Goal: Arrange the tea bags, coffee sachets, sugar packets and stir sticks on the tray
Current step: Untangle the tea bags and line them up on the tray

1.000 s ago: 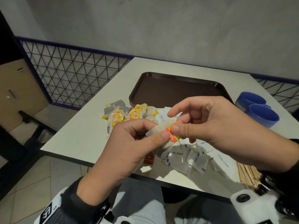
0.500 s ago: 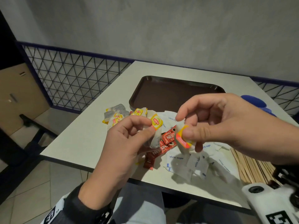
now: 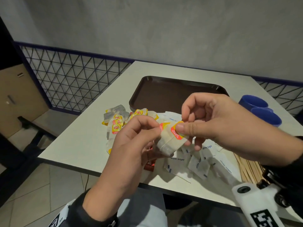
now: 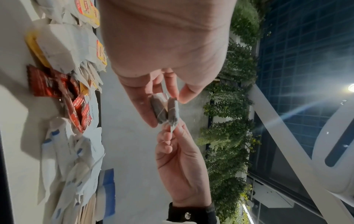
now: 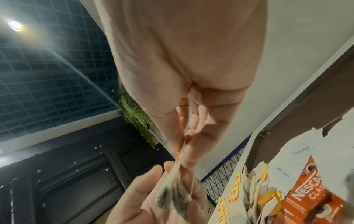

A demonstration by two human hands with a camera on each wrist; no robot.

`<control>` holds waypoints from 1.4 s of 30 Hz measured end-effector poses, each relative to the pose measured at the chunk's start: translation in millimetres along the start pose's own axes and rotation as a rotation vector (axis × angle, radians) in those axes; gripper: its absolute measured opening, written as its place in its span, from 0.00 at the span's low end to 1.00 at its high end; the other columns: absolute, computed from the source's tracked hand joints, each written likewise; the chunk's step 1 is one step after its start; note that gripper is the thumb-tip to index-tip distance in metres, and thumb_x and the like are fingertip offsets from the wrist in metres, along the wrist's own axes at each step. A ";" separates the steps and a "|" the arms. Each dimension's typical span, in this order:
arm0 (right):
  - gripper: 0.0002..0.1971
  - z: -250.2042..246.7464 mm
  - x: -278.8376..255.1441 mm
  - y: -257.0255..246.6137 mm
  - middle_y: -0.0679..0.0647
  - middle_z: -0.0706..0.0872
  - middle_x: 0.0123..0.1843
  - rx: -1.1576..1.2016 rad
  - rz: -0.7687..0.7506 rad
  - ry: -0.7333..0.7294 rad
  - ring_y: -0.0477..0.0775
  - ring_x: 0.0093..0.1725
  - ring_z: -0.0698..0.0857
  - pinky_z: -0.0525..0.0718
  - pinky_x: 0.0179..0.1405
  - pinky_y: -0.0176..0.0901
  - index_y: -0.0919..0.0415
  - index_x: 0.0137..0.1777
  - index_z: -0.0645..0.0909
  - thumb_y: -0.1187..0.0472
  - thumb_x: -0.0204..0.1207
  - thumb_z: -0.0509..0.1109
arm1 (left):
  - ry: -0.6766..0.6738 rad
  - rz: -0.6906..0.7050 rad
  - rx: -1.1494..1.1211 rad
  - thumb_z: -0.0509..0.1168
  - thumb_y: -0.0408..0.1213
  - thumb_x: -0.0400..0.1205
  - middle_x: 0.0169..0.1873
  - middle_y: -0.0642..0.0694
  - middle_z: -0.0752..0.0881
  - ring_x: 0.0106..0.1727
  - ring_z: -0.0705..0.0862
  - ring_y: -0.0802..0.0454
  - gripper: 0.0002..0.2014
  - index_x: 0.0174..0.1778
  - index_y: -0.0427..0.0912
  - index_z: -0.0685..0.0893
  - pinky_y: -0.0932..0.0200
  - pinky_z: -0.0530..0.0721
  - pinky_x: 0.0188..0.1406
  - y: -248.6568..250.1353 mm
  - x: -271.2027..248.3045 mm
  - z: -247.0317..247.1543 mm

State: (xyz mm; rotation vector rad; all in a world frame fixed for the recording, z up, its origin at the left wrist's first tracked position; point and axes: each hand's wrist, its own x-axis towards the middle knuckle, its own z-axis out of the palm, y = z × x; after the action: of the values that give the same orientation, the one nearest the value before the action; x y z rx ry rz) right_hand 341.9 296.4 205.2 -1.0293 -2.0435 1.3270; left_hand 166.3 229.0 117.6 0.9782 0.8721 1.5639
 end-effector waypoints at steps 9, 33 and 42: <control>0.09 3.4 -2.1 7.6 0.79 0.80 0.42 0.046 -0.047 0.088 0.64 0.31 0.92 0.90 0.29 0.48 0.71 0.44 0.83 0.69 0.69 0.81 | 0.087 0.160 0.293 0.82 0.30 0.69 0.29 0.48 0.86 0.30 0.85 0.52 0.06 0.36 0.42 0.92 0.62 0.85 0.33 -1.5 -2.7 7.1; 0.08 13.2 -8.1 13.8 0.54 0.89 0.32 -0.340 -0.247 0.219 0.54 0.29 0.90 0.91 0.31 0.57 0.54 0.39 0.85 0.63 0.72 0.83 | -0.005 0.117 0.415 0.73 0.31 0.80 0.34 0.47 0.87 0.34 0.85 0.52 0.08 0.36 0.44 0.90 0.59 0.86 0.32 -2.8 -3.6 7.4; 0.08 13.5 -9.1 12.9 0.47 0.88 0.34 -0.545 -0.308 0.200 0.49 0.33 0.88 0.88 0.32 0.47 0.51 0.45 0.86 0.60 0.72 0.82 | -0.020 0.074 0.387 0.73 0.33 0.81 0.34 0.50 0.88 0.35 0.86 0.56 0.07 0.37 0.46 0.90 0.62 0.85 0.31 -5.5 -3.7 6.7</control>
State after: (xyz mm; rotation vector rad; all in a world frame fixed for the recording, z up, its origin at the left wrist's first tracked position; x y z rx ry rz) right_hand 341.6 284.8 187.9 -0.9585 -2.3392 0.4986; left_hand 175.0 226.7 114.8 1.3094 1.1623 1.4723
